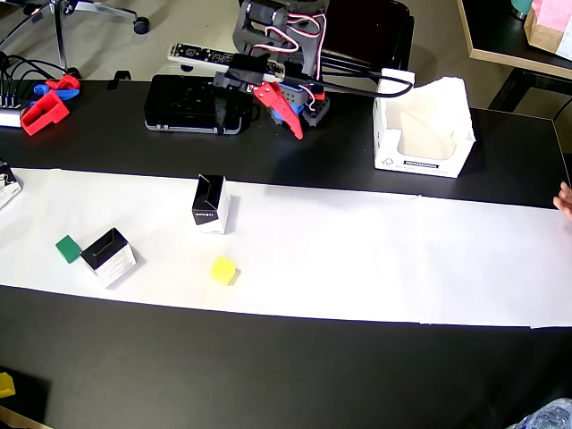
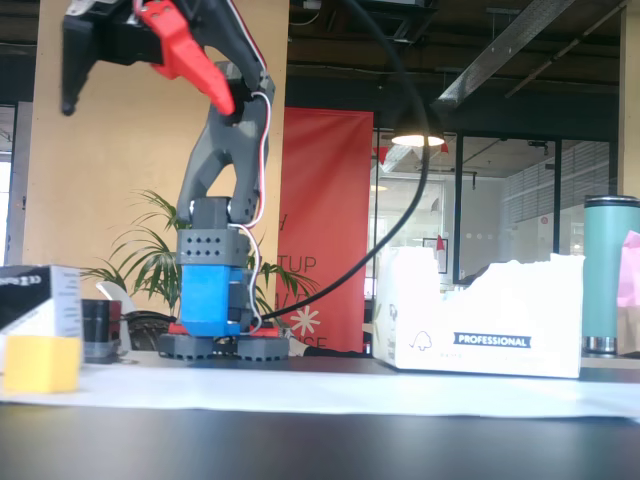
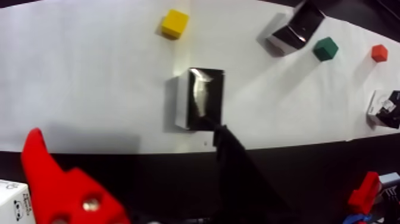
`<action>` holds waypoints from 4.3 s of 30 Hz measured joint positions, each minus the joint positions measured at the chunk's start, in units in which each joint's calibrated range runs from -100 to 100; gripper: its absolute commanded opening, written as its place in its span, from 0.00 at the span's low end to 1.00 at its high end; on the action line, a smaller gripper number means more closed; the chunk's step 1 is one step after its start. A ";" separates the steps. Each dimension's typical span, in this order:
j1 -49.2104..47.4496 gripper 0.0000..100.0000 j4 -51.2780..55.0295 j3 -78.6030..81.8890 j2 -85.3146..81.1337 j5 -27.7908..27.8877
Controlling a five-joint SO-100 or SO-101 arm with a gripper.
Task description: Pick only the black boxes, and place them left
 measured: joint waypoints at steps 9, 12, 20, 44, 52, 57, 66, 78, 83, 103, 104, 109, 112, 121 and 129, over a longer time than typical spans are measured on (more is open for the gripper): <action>6.28 0.54 -9.63 -1.77 13.45 4.05; 6.28 0.54 -13.01 -1.77 17.97 4.05; 4.61 0.54 -20.86 6.88 23.79 3.57; -22.06 0.07 -25.08 20.21 27.07 -14.70; -35.63 0.07 -20.52 20.21 23.30 -23.00; -45.22 0.07 -11.82 19.33 13.13 -29.45; -63.96 0.07 0.84 0.00 10.66 -40.83; -90.17 0.07 6.84 -8.12 10.66 -48.11; -100.97 0.07 6.84 -8.12 10.66 -51.04; -111.03 0.41 8.11 -12.71 30.93 -52.89; -111.40 0.42 8.11 -13.06 30.93 -52.89; -112.60 0.43 10.47 -13.15 31.01 -51.18; -112.69 0.43 10.73 -13.15 30.35 -48.69; -105.31 0.43 14.95 -13.15 15.91 -42.39; -80.94 0.43 16.13 -13.15 10.66 -42.20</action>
